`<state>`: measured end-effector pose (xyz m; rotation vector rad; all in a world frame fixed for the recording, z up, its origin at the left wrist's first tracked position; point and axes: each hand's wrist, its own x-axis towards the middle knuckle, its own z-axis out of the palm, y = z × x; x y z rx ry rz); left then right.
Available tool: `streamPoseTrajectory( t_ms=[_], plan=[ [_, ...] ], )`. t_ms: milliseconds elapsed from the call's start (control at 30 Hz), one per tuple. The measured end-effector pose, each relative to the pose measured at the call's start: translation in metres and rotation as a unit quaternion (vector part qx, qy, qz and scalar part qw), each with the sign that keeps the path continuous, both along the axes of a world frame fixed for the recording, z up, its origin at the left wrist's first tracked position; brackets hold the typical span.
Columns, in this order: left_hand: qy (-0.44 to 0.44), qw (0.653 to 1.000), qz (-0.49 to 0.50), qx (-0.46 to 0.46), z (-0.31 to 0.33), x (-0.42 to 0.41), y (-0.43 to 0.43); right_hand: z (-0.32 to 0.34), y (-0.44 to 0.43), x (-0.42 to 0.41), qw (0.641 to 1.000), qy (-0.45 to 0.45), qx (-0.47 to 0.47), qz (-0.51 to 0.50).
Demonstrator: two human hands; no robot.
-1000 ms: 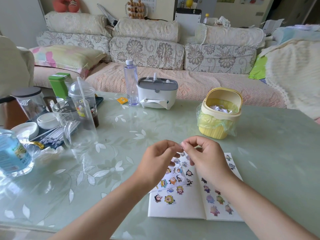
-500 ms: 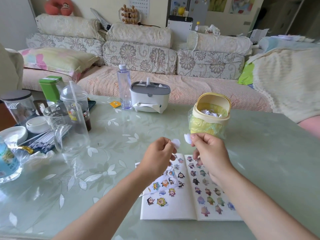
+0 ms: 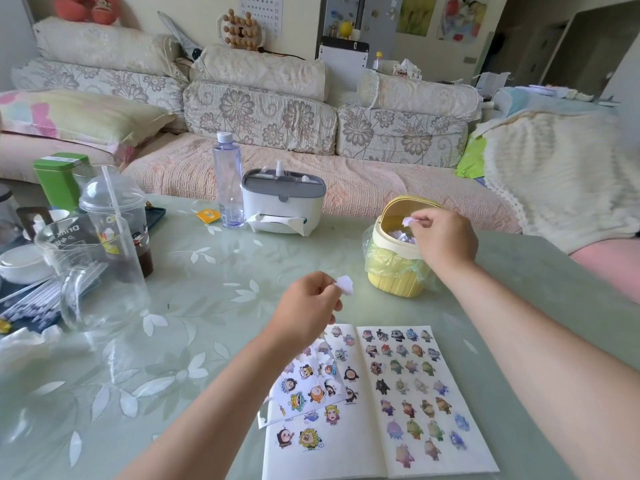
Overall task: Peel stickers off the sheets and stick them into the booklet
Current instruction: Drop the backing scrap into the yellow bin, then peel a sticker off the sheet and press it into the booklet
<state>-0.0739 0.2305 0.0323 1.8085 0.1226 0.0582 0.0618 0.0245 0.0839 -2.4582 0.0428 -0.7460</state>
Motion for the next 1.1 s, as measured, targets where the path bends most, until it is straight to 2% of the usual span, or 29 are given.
streamPoseTrajectory(
  t_ms=[100, 267, 367, 467, 567, 667, 833, 900, 967, 1000, 1033, 1100],
  plan=[
    [0.006, 1.0, 0.004, 0.004, -0.002, 0.004, 0.003, -0.003, 0.001, 0.013, 0.999, 0.037, 0.005, 0.02],
    [0.018, 0.999, 0.016, -0.029, -0.001, 0.006, 0.008, -0.006, 0.011, -0.007, 0.998, 0.01, -0.021, 0.06],
    [0.035, 0.997, 0.017, -0.074, 0.001, 0.002, 0.007, -0.011, 0.018, -0.036, 0.992, -0.015, -0.018, 0.128],
    [0.055, 0.992, 0.011, -0.111, 0.005, -0.006, 0.006, -0.018, 0.026, -0.074, 0.975, -0.03, -0.023, 0.218],
    [0.076, 0.988, -0.003, -0.135, 0.006, -0.017, 0.005, -0.023, 0.034, -0.116, 0.952, 0.004, -0.057, 0.301],
    [0.093, 0.987, -0.018, -0.129, 0.008, -0.029, 0.005, -0.028, 0.037, -0.142, 0.937, 0.035, -0.099, 0.334],
    [0.12, 0.983, -0.038, -0.135, 0.012, -0.052, 0.006, -0.034, 0.039, -0.16, 0.932, -0.045, -0.13, 0.335],
    [0.116, 0.982, -0.045, -0.14, 0.014, -0.06, 0.007, -0.035, 0.042, -0.167, 0.943, -0.045, -0.082, 0.32],
    [0.112, 0.978, -0.05, -0.17, 0.016, -0.068, 0.009, -0.032, 0.047, -0.172, 0.954, 0.027, 0.052, 0.293],
    [0.107, 0.975, -0.051, -0.188, 0.016, -0.072, 0.01, -0.029, 0.049, -0.174, 0.949, 0.081, 0.125, 0.277],
    [0.098, 0.974, -0.051, -0.199, 0.017, -0.076, 0.011, -0.026, 0.051, -0.176, 0.933, 0.143, 0.191, 0.268],
    [0.069, 0.981, -0.044, -0.175, 0.018, -0.085, 0.013, -0.022, 0.05, -0.179, 0.866, 0.274, 0.313, 0.278]
  ],
)
